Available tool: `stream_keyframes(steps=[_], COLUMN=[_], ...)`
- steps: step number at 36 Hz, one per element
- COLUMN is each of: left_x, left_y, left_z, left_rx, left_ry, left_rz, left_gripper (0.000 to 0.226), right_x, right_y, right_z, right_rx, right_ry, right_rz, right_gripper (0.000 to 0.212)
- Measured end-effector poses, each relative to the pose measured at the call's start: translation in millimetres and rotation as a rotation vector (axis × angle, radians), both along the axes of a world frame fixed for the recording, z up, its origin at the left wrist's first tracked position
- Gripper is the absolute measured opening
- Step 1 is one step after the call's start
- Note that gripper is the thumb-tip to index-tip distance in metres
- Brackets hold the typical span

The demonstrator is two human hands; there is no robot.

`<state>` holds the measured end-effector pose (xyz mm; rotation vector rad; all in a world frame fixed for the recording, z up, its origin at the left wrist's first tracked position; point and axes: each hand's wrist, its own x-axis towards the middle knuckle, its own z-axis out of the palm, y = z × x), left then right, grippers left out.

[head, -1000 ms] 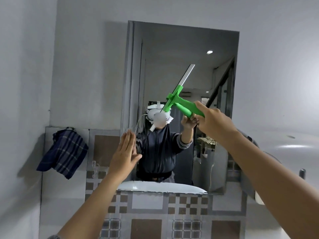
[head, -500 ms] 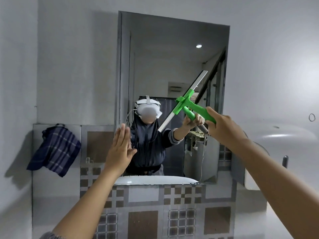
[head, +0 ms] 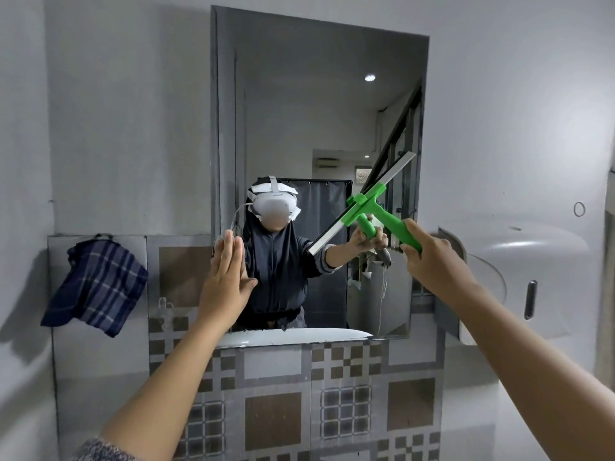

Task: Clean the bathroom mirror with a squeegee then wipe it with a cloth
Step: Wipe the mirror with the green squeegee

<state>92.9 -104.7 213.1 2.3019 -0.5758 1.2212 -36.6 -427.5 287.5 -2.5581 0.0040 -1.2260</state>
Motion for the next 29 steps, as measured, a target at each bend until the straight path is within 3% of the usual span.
stream_keyframes(steps=[11,21,29], left_x=[-4.9,-6.3,-5.6], left_y=[-4.2,-4.9,-3.4], left_z=[-2.6,0.0,2.8], left_rx=[0.003,-0.005,-0.006], left_ry=[0.014,0.028,0.023], left_rz=[-0.037,-0.032,-0.01], left_gripper=[0.092,0.093,0.091], right_x=[-21.4,-18.1,-14.1], right_y=[-3.3,26.0,51.9], right_z=[-33.9,-47.8,-49.4], right_rx=[0.111,0.369,0.589], right_ry=[0.036,0.053,0.047], right_rz=[-0.049,0.055,0.135], right_gripper=[0.049,0.04,0.046])
